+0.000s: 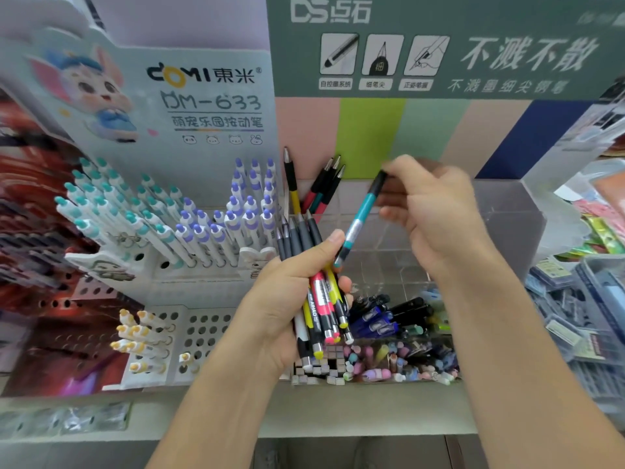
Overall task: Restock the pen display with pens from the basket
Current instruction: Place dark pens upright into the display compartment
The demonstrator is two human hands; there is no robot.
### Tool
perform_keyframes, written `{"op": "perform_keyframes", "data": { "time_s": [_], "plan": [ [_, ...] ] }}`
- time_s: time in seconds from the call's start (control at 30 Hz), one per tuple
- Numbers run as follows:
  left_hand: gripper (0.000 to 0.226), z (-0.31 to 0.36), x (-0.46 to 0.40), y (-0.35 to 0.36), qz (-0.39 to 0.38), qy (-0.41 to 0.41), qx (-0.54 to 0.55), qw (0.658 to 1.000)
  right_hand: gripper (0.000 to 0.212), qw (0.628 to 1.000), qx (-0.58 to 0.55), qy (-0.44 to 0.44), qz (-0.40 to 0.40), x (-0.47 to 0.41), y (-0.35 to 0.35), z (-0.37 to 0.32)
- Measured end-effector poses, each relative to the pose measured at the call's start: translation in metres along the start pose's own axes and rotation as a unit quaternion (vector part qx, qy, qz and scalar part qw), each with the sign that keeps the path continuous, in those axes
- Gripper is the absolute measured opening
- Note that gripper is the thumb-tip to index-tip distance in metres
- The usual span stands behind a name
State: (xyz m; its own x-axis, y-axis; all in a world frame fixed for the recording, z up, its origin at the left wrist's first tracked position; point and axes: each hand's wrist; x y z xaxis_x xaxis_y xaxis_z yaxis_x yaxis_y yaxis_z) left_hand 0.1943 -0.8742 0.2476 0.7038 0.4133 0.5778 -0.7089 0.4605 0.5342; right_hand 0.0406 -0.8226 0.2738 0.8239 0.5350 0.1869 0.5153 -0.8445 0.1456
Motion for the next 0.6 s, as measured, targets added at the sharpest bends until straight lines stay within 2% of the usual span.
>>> {"op": "perform_keyframes", "data": {
  "time_s": [0.1, 0.2, 0.27, 0.37, 0.47, 0.6],
  "plan": [
    [0.021, 0.003, 0.0, -0.008, -0.001, -0.004, -0.014, 1.0, 0.009, 0.993, -0.003, -0.105, 0.052, -0.006, -0.003, -0.002],
    [0.017, 0.001, 0.001, -0.012, -0.014, -0.011, -0.023, 1.0, 0.007, 0.986, 0.004, -0.159, 0.056, -0.012, 0.0, 0.0],
    [0.014, -0.001, 0.002, -0.011, -0.018, -0.006, -0.018, 1.0, 0.009, 0.978, 0.06, -0.199, 0.033, -0.015, 0.005, 0.006],
    [0.011, -0.004, 0.001, -0.01, -0.017, 0.006, -0.015, 1.0, 0.01, 0.94, 0.22, -0.259, -0.015, -0.018, 0.013, 0.022],
    [0.012, -0.003, 0.002, -0.011, -0.013, 0.007, -0.018, 1.0, 0.004, 0.923, 0.28, -0.261, -0.035, -0.017, 0.018, 0.033],
    [0.013, -0.001, 0.004, -0.009, -0.001, 0.009, -0.023, 1.0, 0.008, 0.954, 0.194, -0.223, -0.055, -0.014, 0.025, 0.034]
  ]
}}
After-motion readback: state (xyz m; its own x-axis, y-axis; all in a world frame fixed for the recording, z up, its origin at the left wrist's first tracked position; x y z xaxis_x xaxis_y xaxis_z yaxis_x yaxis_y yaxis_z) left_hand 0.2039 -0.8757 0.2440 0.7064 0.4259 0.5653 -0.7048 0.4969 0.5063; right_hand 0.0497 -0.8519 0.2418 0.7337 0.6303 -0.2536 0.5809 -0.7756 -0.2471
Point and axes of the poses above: each hand's wrist, its own x-axis away from the middle knuckle, its own y-axis out of the palm, z = x × y, and after that the axes turned 1 degree about -x, right-handed
